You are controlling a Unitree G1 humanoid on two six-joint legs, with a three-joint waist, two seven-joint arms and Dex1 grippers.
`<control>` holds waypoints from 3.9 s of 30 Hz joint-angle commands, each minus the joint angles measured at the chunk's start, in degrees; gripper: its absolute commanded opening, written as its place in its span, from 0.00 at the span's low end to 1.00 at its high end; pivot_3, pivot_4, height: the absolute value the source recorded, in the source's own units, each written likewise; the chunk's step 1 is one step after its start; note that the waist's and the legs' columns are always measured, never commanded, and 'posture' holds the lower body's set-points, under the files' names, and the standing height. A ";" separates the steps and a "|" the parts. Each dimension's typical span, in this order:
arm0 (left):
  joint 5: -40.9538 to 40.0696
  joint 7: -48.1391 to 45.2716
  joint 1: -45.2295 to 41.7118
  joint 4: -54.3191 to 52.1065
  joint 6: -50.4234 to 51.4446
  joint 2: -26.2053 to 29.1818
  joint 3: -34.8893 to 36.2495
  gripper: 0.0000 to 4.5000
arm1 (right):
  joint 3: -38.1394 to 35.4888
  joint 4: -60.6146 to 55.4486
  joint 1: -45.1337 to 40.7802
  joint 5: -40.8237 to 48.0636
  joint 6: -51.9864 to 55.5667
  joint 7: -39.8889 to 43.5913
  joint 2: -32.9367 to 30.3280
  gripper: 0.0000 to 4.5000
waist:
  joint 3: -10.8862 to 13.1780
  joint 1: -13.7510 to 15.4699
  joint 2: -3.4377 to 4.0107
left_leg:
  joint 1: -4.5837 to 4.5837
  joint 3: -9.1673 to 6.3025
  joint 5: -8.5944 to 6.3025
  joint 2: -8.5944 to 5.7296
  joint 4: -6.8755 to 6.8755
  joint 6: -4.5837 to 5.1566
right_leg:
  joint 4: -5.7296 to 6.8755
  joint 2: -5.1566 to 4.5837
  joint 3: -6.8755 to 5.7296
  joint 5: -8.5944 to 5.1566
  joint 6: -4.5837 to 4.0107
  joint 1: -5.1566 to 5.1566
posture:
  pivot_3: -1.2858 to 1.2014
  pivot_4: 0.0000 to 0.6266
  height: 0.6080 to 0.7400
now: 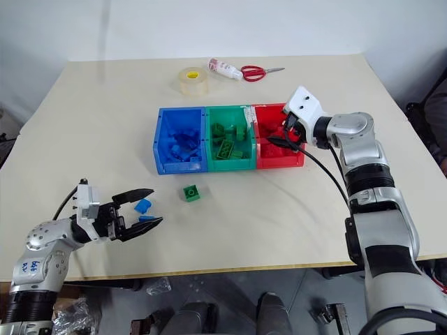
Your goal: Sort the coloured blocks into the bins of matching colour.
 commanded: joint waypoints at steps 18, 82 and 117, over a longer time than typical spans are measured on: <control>-0.82 -1.17 13.02 -3.30 -0.80 7.45 11.04 1.00 | -14.39 -48.25 42.07 23.91 22.97 22.47 -23.80 1.00 | 0.00 0.48 0.00 | 0.06 0.19 -0.10 0.25 0.06 -0.12 | -0.23 0.13 0.09 -0.01 -0.03 0.09 | 0.52 0.24 1.00; 18.43 21.67 -32.13 6.03 6.35 -18.74 -19.12 0.20 | -17.02 -66.42 47.66 30.80 29.66 3.54 -16.21 1.00 | 0.06 3.94 0.02 | -0.16 -0.01 -0.26 0.04 0.90 -0.02 | 0.01 0.12 0.02 0.00 0.01 0.23 | 0.52 0.24 1.00; 8.83 -1.57 -10.11 -3.32 9.18 12.03 -1.88 1.00 | -13.49 -59.15 44.18 30.57 25.35 9.78 -15.98 1.00 | 0.11 2.74 -0.05 | -0.22 -0.17 -0.27 0.04 0.85 0.02 | 0.00 0.11 0.09 0.02 0.03 0.14 | 0.52 0.24 1.00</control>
